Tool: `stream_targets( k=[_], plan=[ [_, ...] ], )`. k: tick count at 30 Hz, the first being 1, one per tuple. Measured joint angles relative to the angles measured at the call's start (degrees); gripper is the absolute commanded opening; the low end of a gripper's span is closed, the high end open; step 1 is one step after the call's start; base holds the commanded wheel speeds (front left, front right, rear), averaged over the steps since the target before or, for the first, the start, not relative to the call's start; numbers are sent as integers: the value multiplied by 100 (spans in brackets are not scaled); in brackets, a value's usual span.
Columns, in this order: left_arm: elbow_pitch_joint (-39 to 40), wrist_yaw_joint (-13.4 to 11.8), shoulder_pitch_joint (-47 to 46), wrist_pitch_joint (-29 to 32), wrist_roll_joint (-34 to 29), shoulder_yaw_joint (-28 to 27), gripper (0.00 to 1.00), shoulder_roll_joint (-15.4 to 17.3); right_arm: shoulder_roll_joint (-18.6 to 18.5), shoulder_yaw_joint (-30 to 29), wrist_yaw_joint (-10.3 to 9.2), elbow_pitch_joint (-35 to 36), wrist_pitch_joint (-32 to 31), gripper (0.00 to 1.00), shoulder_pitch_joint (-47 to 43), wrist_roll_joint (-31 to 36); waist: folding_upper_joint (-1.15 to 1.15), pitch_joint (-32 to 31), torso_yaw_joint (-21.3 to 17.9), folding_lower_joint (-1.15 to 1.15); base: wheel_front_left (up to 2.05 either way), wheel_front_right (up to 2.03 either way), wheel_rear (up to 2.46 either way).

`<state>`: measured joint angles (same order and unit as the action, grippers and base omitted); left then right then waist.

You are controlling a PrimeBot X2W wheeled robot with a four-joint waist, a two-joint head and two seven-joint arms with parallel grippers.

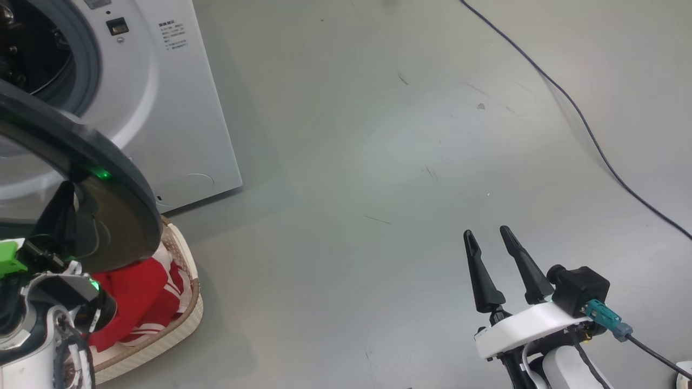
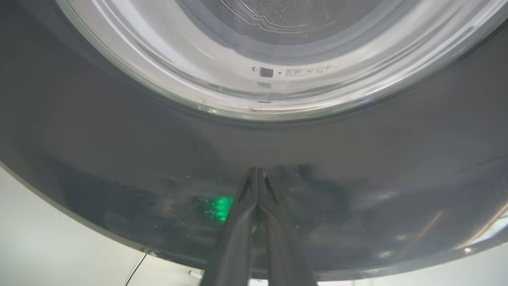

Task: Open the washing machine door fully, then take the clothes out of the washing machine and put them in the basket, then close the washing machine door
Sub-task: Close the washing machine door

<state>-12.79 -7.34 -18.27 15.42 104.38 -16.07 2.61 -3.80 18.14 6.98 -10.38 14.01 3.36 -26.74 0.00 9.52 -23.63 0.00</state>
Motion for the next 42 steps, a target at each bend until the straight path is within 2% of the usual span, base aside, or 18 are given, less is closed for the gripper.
stream_targets(
  k=[14, 21, 25, 30, 34, 42],
  plan=[
    [-401, 0, -667, -855, -280, -155, 0, -4, 33, 33, 0, -3, 0, 100, -2, -56, 0, 180, -429, 0, 0, 0, 0],
    [-647, 13, -761, -955, -322, -129, 0, -5, 60, -4, 0, -12, 0, 100, -4, -97, 0, 223, -639, 0, 0, 0, 0],
    [-793, 67, -761, -942, -323, 44, 0, -36, 58, -160, 0, -1, 0, 100, -23, -97, 0, 163, -623, 0, 0, 0, 0],
    [-906, 199, -757, -789, -405, 387, 0, -47, 58, -314, 0, 73, 1, 100, -24, -94, 0, 82, -474, 0, 0, 0, 0],
    [-948, 368, -737, -577, -744, 869, 0, -48, 45, -389, 0, 101, 1, 100, -24, -85, 0, 13, -289, 0, 0, 0, 0],
    [-1021, 781, -125, -240, -2019, 2167, 0, 7, -90, -527, 0, 127, 11, 100, -24, -25, 0, -150, 229, 0, 0, 0, 0]
  ],
)
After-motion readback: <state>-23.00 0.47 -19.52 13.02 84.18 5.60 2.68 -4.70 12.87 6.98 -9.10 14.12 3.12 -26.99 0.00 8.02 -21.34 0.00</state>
